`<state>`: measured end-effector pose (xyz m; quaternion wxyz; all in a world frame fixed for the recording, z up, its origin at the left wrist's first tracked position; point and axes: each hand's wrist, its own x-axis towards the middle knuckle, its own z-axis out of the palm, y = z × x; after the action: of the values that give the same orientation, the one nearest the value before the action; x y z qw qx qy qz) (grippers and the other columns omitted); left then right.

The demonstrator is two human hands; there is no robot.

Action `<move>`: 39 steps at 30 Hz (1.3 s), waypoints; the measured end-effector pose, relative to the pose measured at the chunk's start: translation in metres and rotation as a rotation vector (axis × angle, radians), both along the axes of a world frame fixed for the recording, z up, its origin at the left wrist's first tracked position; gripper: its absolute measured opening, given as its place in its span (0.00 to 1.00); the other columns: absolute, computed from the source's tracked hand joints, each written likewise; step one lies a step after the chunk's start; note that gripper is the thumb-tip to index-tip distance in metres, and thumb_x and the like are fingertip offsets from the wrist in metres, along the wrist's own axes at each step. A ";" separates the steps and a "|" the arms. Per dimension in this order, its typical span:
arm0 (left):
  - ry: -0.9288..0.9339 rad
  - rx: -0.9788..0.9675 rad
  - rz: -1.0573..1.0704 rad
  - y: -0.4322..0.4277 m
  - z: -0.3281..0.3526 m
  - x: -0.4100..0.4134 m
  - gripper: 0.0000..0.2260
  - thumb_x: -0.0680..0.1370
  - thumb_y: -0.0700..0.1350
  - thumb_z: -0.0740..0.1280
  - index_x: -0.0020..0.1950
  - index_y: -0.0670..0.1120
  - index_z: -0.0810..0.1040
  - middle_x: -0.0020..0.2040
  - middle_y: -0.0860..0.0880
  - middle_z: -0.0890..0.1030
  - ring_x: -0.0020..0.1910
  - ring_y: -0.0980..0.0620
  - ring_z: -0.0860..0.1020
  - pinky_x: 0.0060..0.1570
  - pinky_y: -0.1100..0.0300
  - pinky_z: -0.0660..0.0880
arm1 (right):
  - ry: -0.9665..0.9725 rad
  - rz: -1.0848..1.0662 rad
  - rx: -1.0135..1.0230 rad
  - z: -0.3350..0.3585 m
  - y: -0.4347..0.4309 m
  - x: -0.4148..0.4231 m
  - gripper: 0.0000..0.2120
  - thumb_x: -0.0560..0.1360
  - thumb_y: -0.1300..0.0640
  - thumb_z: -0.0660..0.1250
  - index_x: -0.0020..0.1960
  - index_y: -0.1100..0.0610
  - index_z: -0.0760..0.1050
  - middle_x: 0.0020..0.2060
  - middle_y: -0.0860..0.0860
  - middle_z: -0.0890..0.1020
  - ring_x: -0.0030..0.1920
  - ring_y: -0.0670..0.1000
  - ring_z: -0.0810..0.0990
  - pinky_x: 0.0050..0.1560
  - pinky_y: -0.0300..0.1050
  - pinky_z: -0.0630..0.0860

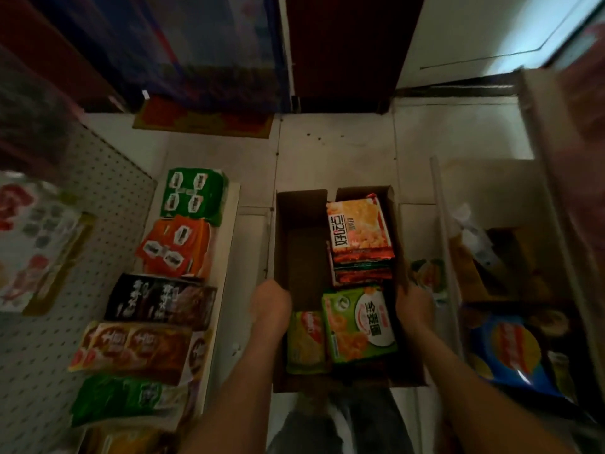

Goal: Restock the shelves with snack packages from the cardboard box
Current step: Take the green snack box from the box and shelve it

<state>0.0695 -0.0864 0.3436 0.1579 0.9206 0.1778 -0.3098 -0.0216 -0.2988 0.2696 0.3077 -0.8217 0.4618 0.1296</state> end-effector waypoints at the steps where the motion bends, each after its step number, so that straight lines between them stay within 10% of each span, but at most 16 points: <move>1: -0.006 -0.004 0.007 -0.007 -0.018 0.017 0.09 0.80 0.40 0.58 0.54 0.39 0.77 0.51 0.43 0.80 0.45 0.48 0.78 0.41 0.58 0.74 | 0.000 -0.006 0.008 -0.014 -0.006 0.017 0.17 0.81 0.54 0.54 0.51 0.63 0.78 0.45 0.63 0.82 0.44 0.61 0.79 0.39 0.46 0.71; 17: 0.054 0.058 0.007 -0.061 -0.310 0.193 0.10 0.80 0.38 0.58 0.55 0.37 0.77 0.55 0.39 0.79 0.52 0.42 0.79 0.47 0.53 0.77 | -0.031 -0.101 0.025 -0.299 -0.042 0.172 0.15 0.80 0.52 0.55 0.49 0.60 0.76 0.43 0.60 0.81 0.44 0.61 0.79 0.43 0.57 0.78; 39: -0.013 0.067 0.074 -0.049 -0.392 0.201 0.14 0.81 0.38 0.56 0.66 0.38 0.70 0.62 0.37 0.76 0.59 0.40 0.75 0.55 0.51 0.74 | 0.067 -0.097 0.075 -0.373 -0.030 0.188 0.13 0.80 0.55 0.55 0.54 0.60 0.75 0.46 0.61 0.82 0.45 0.62 0.79 0.42 0.52 0.75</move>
<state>0.2702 -0.1356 -0.0489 0.1396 0.9201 0.2207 -0.2919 0.1667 -0.3290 -0.1031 0.3286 -0.7816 0.5058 0.1591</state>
